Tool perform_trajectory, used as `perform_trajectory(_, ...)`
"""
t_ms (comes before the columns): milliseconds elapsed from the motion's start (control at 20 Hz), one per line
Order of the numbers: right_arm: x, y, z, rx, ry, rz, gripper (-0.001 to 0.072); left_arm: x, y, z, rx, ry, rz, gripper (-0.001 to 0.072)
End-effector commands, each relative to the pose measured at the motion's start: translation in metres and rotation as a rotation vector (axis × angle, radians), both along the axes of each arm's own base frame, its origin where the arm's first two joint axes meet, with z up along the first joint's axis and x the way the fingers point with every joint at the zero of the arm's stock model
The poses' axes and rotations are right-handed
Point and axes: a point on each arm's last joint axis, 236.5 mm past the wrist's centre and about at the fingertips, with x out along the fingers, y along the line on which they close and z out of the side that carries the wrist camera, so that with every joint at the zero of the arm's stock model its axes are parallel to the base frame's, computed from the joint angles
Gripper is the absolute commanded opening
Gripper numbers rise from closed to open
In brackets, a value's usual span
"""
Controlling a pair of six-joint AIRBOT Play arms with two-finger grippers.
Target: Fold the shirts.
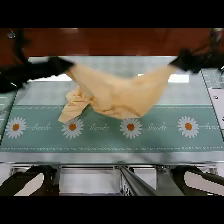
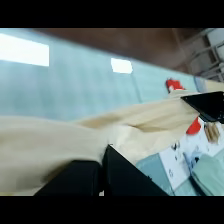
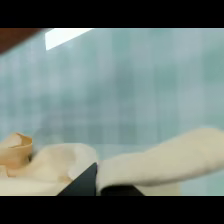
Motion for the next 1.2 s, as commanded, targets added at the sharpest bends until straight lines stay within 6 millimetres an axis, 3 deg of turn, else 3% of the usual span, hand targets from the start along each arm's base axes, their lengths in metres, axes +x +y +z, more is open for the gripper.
perform_trajectory(0, -0.056, -0.003, 0.181, -0.229, -0.356, 0.017, 0.0018, -0.036, 0.040, 0.173, 0.103, -0.368, 0.043, 0.0027)
perform_trajectory(100, -0.118, -0.001, 0.243, -0.318, -0.511, -0.013, 0.0018, -0.072, 0.055, 0.220, 0.251, -0.461, 0.107, 0.0028)
perform_trajectory(250, -0.209, 0.001, 0.290, -0.390, -0.657, -0.054, 0.0018, -0.130, 0.073, 0.261, 0.462, -0.560, 0.251, 0.0027)
perform_trajectory(400, -0.275, -0.001, 0.311, -0.450, -0.752, -0.105, 0.0018, -0.190, 0.081, 0.288, 0.575, -0.674, 0.376, 0.0027)
perform_trajectory(500, -0.301, -0.016, 0.312, -0.500, -0.759, -0.175, 0.0018, -0.221, 0.091, 0.290, 0.636, -0.686, 0.458, 0.0027)
perform_trajectory(600, -0.314, -0.028, 0.304, -0.528, -0.718, -0.226, 0.0019, -0.237, 0.101, 0.287, 0.656, -0.672, 0.510, 0.0027)
perform_trajectory(700, -0.307, -0.029, 0.285, -0.527, -0.652, -0.207, 0.0019, -0.229, 0.098, 0.268, 0.637, -0.617, 0.467, 0.0027)
perform_trajectory(850, -0.268, -0.016, 0.227, -0.471, -0.483, -0.100, 0.0019, -0.180, 0.106, 0.200, 0.637, -0.398, 0.394, 0.0027)
perform_trajectory(1050, -0.189, -0.003, 0.114, -0.337, -0.265, -0.006, 0.0018, -0.104, 0.114, 0.070, 0.586, -0.038, 0.277, 0.0028)
perform_trajectory(1150, -0.148, -0.001, 0.046, -0.250, -0.148, -0.007, 0.0019, -0.066, 0.121, 0.005, 0.571, 0.090, 0.256, 0.0028)
